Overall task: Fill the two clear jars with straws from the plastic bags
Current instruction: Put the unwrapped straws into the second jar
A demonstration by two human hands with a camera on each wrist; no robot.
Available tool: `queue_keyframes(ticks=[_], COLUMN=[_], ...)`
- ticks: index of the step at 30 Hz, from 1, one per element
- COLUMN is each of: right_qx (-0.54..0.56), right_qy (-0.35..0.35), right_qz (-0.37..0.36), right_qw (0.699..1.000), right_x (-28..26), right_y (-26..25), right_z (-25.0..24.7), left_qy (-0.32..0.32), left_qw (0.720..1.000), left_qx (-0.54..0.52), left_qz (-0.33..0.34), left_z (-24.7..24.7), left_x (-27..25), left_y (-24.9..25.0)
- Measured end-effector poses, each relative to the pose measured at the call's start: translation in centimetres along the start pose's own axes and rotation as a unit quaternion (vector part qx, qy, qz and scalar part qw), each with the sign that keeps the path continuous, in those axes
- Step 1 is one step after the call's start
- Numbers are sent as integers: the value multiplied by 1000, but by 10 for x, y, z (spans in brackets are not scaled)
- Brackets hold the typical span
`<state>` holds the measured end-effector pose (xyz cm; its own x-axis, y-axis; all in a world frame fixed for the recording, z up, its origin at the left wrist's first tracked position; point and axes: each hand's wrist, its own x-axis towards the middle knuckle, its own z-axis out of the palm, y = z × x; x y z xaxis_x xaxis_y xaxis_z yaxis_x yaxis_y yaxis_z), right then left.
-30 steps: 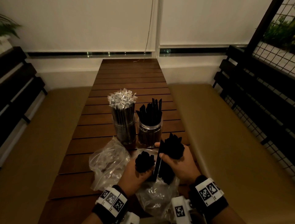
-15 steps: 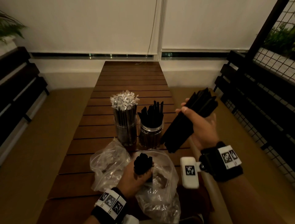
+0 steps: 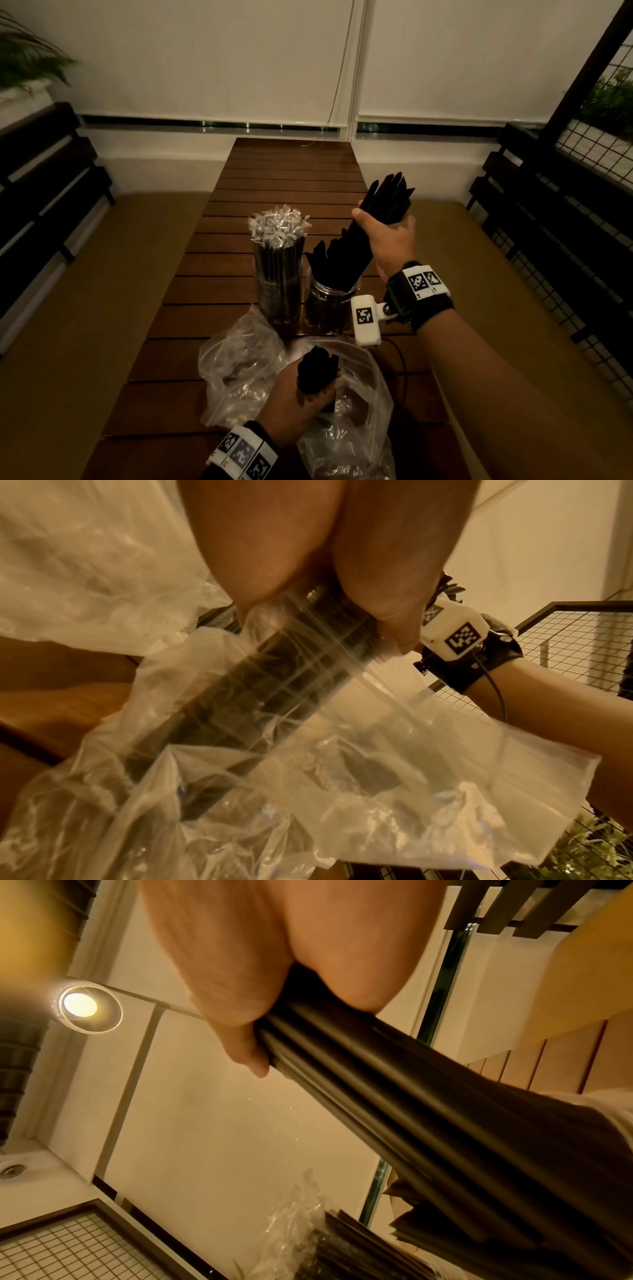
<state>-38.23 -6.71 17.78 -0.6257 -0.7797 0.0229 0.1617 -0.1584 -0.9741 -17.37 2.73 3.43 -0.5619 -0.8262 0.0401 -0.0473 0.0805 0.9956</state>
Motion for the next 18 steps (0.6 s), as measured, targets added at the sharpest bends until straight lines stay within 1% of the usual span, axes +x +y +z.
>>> queue_keyframes(ticks=[5, 10, 12, 15, 18], right_qx=[-4, -66, -85, -98, -96], right_qy=[6, -19, -25, -23, -15], right_qz=[-2, -57, -68, -71, -57], right_qw=[1000, 996, 994, 992, 994], right_x=[12, 18, 18, 17, 14], right_y=[7, 11, 15, 24, 29], right_z=[9, 14, 14, 14, 15], left_qy=[-5, -4, -7, -9, -6], left_qw=[1000, 1000, 1000, 1000, 1000], left_qx=[10, 5, -4, -1, -4], left_qz=[1, 5, 5, 4, 4], left_z=[-2, -1, -2, -3, -2], left_x=[2, 4, 5, 5, 5], left_y=[-1, 3, 1, -1, -1])
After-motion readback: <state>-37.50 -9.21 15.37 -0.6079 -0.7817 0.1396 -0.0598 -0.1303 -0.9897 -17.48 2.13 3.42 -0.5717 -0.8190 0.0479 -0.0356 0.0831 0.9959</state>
